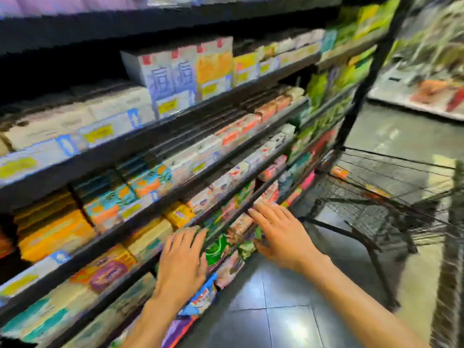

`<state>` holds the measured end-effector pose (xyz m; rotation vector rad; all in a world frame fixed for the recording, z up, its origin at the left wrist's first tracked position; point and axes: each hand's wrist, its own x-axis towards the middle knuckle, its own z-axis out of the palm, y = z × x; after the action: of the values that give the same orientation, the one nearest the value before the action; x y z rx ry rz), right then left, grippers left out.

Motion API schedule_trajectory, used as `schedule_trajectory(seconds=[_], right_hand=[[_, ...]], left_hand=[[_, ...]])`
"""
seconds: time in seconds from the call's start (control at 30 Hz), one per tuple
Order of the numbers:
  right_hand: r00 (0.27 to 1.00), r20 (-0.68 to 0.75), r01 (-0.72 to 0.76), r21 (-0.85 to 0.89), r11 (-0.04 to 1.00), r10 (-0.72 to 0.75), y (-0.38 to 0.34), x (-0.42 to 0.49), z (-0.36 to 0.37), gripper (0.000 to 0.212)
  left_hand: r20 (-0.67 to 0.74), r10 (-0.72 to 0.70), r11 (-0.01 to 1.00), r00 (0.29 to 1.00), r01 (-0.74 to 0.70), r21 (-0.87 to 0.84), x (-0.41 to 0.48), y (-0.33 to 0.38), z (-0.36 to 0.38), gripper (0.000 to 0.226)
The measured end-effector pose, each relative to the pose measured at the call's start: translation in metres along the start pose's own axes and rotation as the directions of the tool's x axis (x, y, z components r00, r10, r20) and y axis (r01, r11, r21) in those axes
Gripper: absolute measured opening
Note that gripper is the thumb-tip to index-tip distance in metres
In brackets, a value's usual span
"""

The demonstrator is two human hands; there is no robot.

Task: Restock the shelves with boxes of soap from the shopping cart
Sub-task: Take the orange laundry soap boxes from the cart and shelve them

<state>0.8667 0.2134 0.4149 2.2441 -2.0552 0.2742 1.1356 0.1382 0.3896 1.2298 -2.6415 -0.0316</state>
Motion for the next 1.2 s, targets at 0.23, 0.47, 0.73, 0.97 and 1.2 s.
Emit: schedule_trajectory(seconds=[0.23,0.47,0.73,0.97,1.2], right_hand=[[0.888,0.065,-0.45,-0.077,0.89,0.455,0.141,-0.117,0.005,0.073],[0.703,0.016,-0.706,-0.109,0.7,0.711,0.235,-0.17,0.008,0.072],[0.561,0.008,-0.822,-0.114,0.558,0.828,0.36,-0.146,0.024,0.075],[0.444,0.047,-0.89,-0.096,0.446,0.895,0.484,-0.093,0.035,0.078],[0.365,0.108,-0.927,-0.046,0.372,0.925,0.586,-0.066,0.059,0.077]], left_hand=[[0.022,0.277,0.959,0.961,-0.275,-0.066,0.123,0.127,0.048,0.059],[0.128,0.458,0.888,0.879,-0.448,-0.1,0.227,0.231,0.093,0.065],[0.151,0.622,0.78,0.768,-0.592,-0.202,0.371,0.328,0.162,0.061],[0.217,0.691,0.723,0.69,-0.65,-0.233,0.517,0.402,0.204,0.062],[0.254,0.732,0.681,0.632,-0.683,-0.263,0.623,0.467,0.25,0.059]])
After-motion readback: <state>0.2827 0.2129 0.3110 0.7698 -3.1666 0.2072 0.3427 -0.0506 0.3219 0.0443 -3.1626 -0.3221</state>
